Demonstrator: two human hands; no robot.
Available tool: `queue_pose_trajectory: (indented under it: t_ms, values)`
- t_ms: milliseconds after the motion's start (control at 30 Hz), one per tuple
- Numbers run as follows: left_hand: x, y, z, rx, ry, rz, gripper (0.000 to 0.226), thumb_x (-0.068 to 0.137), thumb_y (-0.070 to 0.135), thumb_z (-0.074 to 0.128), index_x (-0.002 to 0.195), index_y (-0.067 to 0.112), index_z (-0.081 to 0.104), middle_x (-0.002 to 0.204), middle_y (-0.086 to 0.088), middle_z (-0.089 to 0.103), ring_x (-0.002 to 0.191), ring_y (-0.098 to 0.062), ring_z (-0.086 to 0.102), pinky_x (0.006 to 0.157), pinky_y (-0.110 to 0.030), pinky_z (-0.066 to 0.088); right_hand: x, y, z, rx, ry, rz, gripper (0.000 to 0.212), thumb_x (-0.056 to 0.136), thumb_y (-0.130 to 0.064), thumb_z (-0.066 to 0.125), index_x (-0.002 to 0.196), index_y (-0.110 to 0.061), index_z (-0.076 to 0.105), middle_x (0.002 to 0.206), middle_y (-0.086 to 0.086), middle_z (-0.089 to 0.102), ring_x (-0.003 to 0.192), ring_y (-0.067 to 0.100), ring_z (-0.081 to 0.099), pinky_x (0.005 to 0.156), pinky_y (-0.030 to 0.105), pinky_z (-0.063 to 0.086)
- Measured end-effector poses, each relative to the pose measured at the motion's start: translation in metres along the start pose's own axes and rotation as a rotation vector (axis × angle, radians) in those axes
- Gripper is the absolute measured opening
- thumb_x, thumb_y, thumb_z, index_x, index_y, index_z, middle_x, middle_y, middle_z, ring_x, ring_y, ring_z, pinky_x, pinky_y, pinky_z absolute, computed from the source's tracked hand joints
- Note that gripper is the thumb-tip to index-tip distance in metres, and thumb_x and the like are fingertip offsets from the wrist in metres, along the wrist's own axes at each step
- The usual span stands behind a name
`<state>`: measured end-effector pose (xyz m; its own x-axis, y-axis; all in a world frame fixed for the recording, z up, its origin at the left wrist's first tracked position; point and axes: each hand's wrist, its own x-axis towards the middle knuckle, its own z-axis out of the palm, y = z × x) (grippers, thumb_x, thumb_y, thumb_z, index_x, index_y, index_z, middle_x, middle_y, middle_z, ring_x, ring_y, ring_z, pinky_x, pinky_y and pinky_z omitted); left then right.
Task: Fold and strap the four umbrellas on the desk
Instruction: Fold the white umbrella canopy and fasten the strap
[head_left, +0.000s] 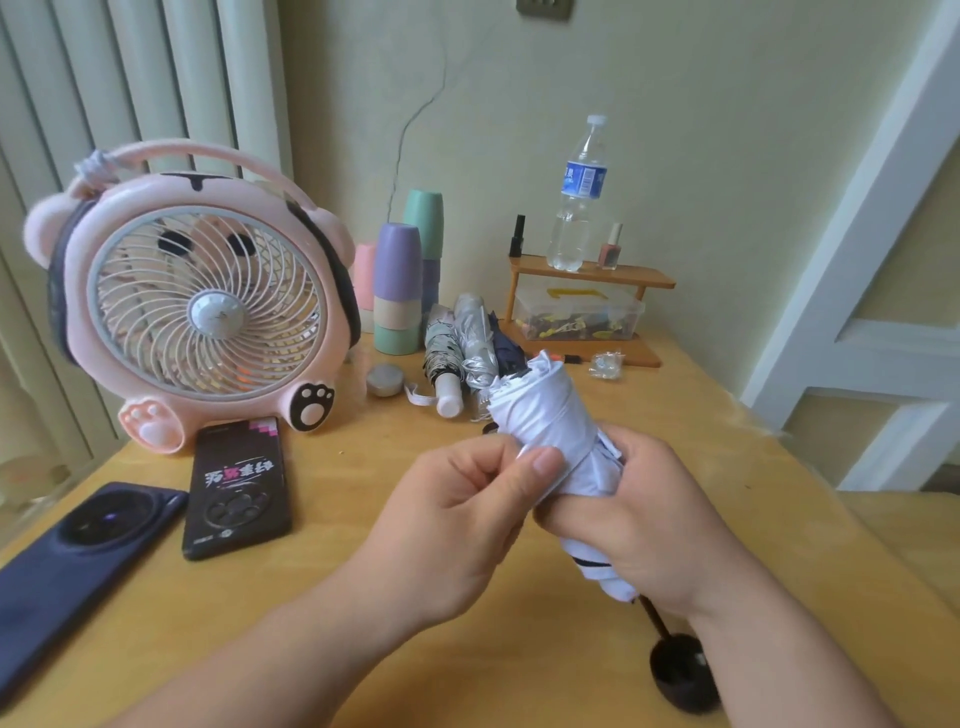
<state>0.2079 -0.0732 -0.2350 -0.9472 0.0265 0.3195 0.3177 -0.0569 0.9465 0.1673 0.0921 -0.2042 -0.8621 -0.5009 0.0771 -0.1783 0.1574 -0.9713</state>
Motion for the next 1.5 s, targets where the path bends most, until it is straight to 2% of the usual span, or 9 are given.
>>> queue_pose_trajectory:
  t_ms: [67,133,300,567,700,867,1033,1267,1500]
  values:
    - [0.000,-0.001,-0.008,0.051,0.030,-0.007,0.046,0.077,0.058,0.069,0.058,0.019,0.052,0.050,0.002,0.039,0.048,-0.017,0.028,0.051,-0.025,0.025,0.000,-0.001,-0.009,0.121,-0.091,0.084,0.013,0.084,0.005,0.061,0.080,-0.006,0.056,0.051,0.001,0.022,0.042,0.011,0.014,0.046,0.017,0.020]
    - [-0.001,-0.002,-0.014,0.100,0.031,-0.004,0.045,0.074,0.060,0.070,0.061,0.018,0.060,0.056,-0.003,0.046,0.055,-0.019,0.036,0.055,-0.029,0.028,0.004,0.004,-0.018,0.241,-0.200,0.155,0.034,0.075,-0.005,0.063,0.102,0.012,0.051,0.050,0.000,0.019,0.045,0.011,0.011,0.047,0.016,0.020]
    - [0.003,0.002,-0.010,0.066,-0.093,0.120,0.030,0.089,0.031,0.072,0.061,0.021,0.066,0.100,0.001,0.067,0.103,-0.007,0.063,0.087,-0.017,0.044,0.008,0.024,-0.012,0.686,-0.585,0.118,0.035,0.068,-0.010,0.069,0.099,0.005,0.063,0.063,0.007,0.046,0.046,0.013,0.047,0.039,0.020,0.033]
    - [0.025,0.031,-0.006,0.018,-0.313,0.009,0.031,0.091,0.023,0.068,0.069,0.003,0.062,0.073,-0.011,0.053,0.076,-0.023,0.046,0.075,-0.037,0.037,0.021,0.032,-0.003,1.012,-0.912,0.178,0.029,0.076,-0.018,0.060,0.100,-0.002,0.065,0.068,0.007,0.052,0.050,0.016,0.043,0.037,0.020,0.036]
    - [0.022,0.023,-0.008,-0.018,-0.173,-0.078,0.042,0.088,0.033,0.072,0.070,-0.003,0.057,0.069,-0.019,0.050,0.069,-0.029,0.045,0.073,-0.046,0.036,0.017,0.039,-0.003,0.831,-0.697,0.260,0.043,0.078,-0.030,0.069,0.107,0.000,0.059,0.078,0.015,0.057,0.054,0.019,0.052,0.047,0.026,0.049]
    - [0.014,0.015,-0.013,0.064,0.065,-0.219,0.054,0.072,0.056,0.075,0.072,0.004,0.063,0.084,-0.033,0.063,0.077,-0.030,0.053,0.090,-0.063,0.049,-0.001,0.028,0.014,0.032,0.098,0.124,0.076,0.071,-0.040,0.089,0.136,-0.037,0.049,0.106,-0.007,0.074,0.088,0.019,0.075,0.072,0.034,0.060]
    - [0.009,0.035,-0.036,0.167,-0.115,-0.361,0.039,0.082,0.033,0.084,0.089,-0.004,0.072,0.100,-0.029,0.073,0.100,-0.043,0.071,0.100,-0.057,0.053,-0.008,0.026,0.030,-0.167,0.103,-0.143,0.069,0.086,-0.025,0.077,0.142,-0.048,0.044,0.125,-0.032,0.065,0.111,-0.008,0.064,0.088,0.010,0.049]
    - [0.007,0.042,-0.053,0.546,-0.098,-0.266,0.028,0.092,0.039,0.071,0.074,0.017,0.073,0.057,-0.007,0.068,0.053,-0.017,0.066,0.060,-0.023,0.051,-0.008,0.036,0.021,-0.256,0.066,-0.106,0.066,0.088,-0.012,0.077,0.134,-0.048,0.048,0.119,-0.036,0.065,0.109,-0.010,0.064,0.088,0.005,0.046]
    - [0.013,0.029,-0.037,-0.107,0.071,-0.245,0.019,0.095,0.006,0.061,0.082,-0.008,0.062,0.065,-0.019,0.066,0.056,-0.026,0.065,0.058,-0.030,0.055,-0.003,0.038,0.017,0.031,-0.142,-0.006,0.053,0.085,-0.017,0.073,0.135,-0.032,0.062,0.122,-0.002,0.074,0.115,0.018,0.069,0.093,0.032,0.056]
